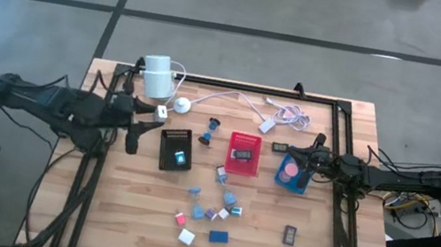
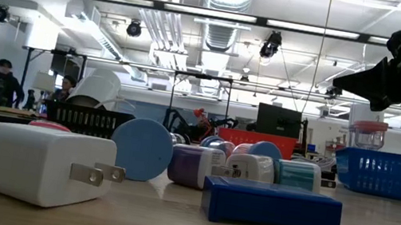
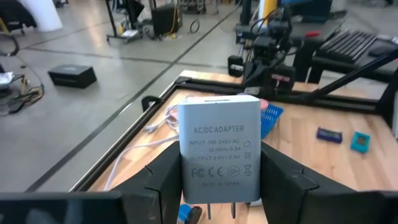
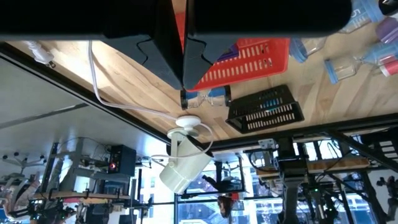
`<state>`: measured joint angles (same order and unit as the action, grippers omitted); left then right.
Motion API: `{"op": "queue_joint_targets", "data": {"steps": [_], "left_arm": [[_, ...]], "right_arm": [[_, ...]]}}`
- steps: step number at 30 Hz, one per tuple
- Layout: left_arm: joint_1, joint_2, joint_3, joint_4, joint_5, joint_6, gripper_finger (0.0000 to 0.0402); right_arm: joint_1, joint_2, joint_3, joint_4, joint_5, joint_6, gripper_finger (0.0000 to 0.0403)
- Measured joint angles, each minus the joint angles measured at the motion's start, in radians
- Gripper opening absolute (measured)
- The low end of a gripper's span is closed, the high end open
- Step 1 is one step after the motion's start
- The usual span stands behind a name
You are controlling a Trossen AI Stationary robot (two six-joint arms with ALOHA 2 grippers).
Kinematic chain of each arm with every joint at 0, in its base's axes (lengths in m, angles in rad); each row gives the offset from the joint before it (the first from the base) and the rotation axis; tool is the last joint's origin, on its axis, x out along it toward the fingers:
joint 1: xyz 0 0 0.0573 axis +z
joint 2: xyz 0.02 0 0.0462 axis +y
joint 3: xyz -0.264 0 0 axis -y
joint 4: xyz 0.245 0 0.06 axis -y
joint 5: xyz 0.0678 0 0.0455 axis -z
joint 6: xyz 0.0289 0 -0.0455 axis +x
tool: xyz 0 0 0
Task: Pick & Place Office items
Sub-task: Put the top white charger adapter into the black bin
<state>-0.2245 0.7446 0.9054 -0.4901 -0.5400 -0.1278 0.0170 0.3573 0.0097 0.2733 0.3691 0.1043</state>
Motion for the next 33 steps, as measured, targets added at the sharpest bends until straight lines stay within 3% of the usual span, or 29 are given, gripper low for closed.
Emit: {"op": "queue_joint_targets", "data": {"steps": [15,27,33], "left_arm": [[0.117,0.257,0.228,-0.26,0.142,-0.036,0.0164],[0.228,0.413,0.254,-0.337,0.256,-0.025,0.0164],[0.256,0.502,0.254,-0.383,0.264,-0.018,0.0164]], "right_arm": [[0.0,0.0,0.0,0.0,0.0,0.0,0.0008],[0.0,0.0,0.0,0.0,0.0,0.0,0.0008],[0.0,0.0,0.0,0.0,0.0,0.0,0.0008]]}}
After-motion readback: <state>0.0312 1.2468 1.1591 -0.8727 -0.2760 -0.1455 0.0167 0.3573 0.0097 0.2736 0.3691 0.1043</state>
